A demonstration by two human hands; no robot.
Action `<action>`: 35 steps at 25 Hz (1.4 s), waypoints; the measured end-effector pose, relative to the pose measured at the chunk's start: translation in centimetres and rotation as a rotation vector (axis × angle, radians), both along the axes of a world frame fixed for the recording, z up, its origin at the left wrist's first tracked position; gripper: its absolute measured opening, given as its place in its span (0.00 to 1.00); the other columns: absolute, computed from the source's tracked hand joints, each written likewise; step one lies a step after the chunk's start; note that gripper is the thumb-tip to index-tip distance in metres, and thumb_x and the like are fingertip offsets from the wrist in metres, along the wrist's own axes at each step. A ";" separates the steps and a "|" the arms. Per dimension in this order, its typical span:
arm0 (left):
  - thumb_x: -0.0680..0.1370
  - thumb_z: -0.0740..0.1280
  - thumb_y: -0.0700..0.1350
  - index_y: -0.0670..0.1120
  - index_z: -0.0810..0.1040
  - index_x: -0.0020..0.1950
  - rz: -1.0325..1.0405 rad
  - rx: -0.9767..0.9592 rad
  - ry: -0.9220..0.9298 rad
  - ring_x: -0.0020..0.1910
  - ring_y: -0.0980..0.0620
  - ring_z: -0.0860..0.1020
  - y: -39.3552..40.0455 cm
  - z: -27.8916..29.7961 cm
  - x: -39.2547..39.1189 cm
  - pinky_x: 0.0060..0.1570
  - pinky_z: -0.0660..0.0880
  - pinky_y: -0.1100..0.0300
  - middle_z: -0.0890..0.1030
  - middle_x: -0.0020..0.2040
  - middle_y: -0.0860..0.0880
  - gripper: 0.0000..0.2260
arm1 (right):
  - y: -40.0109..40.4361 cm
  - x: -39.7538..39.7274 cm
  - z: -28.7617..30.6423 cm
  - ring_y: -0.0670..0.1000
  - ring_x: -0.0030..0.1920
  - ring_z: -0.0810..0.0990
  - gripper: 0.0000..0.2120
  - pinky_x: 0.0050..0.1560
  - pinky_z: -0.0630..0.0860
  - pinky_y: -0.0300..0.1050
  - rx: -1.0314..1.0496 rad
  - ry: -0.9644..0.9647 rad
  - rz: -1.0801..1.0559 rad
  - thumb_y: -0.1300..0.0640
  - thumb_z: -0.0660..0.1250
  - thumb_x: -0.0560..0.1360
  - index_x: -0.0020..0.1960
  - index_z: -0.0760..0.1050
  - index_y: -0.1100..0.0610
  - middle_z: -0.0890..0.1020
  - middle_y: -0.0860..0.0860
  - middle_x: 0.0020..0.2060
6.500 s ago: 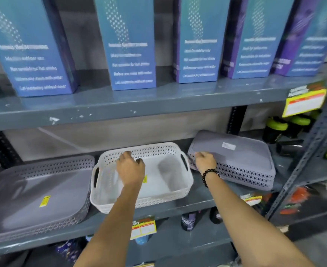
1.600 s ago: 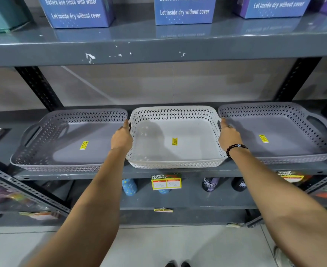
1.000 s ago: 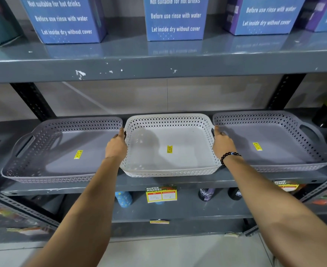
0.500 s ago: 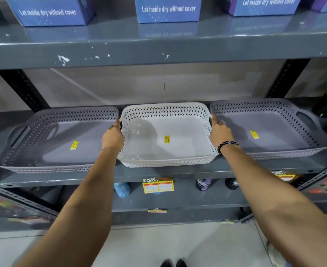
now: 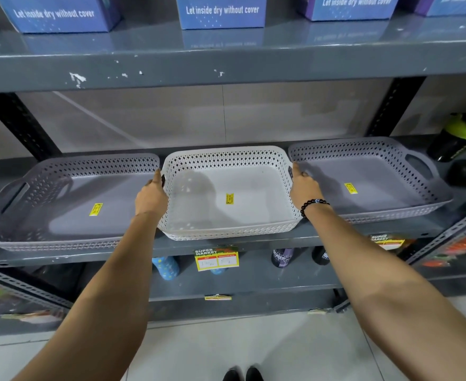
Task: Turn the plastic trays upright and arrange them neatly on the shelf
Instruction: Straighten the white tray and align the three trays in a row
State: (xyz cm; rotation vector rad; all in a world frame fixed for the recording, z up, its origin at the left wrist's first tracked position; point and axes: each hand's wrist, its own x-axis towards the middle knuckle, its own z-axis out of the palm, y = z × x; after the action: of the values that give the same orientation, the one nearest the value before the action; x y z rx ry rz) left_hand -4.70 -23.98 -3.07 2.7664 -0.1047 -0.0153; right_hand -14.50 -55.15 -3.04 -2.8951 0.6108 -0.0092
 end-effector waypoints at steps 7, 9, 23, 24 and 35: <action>0.78 0.53 0.31 0.46 0.52 0.78 0.012 0.007 0.004 0.57 0.33 0.76 0.1 0.0 -0.3 0.54 0.74 0.44 0.76 0.62 0.34 0.29 | 0.1 -0.3 0.1 0.62 0.54 0.80 0.33 0.51 0.78 0.51 0.079 -0.024 -0.034 0.70 0.53 0.77 0.78 0.45 0.59 0.75 0.66 0.60; 0.78 0.53 0.31 0.46 0.52 0.78 0.015 0.006 0.007 0.57 0.33 0.76 0.1 0.0 -0.3 0.54 0.74 0.44 0.76 0.62 0.34 0.30 | 0.2 -0.4 0.1 0.62 0.54 0.80 0.33 0.51 0.78 0.52 0.079 -0.031 -0.040 0.71 0.53 0.77 0.78 0.46 0.60 0.76 0.66 0.59; 0.78 0.52 0.31 0.45 0.51 0.78 -0.008 0.023 -0.005 0.56 0.34 0.76 0.3 -0.2 -0.3 0.54 0.74 0.44 0.76 0.61 0.34 0.29 | 0.7 -0.7 0.3 0.62 0.55 0.79 0.33 0.52 0.77 0.51 0.064 -0.014 -0.055 0.70 0.53 0.77 0.78 0.44 0.60 0.76 0.66 0.60; 0.78 0.52 0.31 0.45 0.51 0.78 -0.010 0.024 -0.004 0.56 0.34 0.76 0.3 -0.2 -0.3 0.54 0.74 0.44 0.76 0.61 0.34 0.29 | 0.7 -0.7 0.2 0.62 0.55 0.79 0.33 0.51 0.77 0.51 0.058 -0.014 -0.053 0.69 0.53 0.77 0.78 0.44 0.60 0.76 0.66 0.59; 0.77 0.52 0.30 0.44 0.51 0.78 -0.012 0.008 -0.006 0.53 0.36 0.78 0.2 -0.1 -0.3 0.50 0.76 0.45 0.78 0.59 0.35 0.30 | 0.3 -0.5 -0.3 0.64 0.56 0.79 0.31 0.52 0.77 0.52 0.059 -0.049 -0.062 0.69 0.54 0.77 0.77 0.48 0.59 0.75 0.67 0.59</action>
State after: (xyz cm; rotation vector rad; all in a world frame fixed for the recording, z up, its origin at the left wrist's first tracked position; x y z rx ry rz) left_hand -5.01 -23.75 -3.21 2.7737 -0.1226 -0.0110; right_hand -14.97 -54.81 -3.31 -2.8092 0.6803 -0.0694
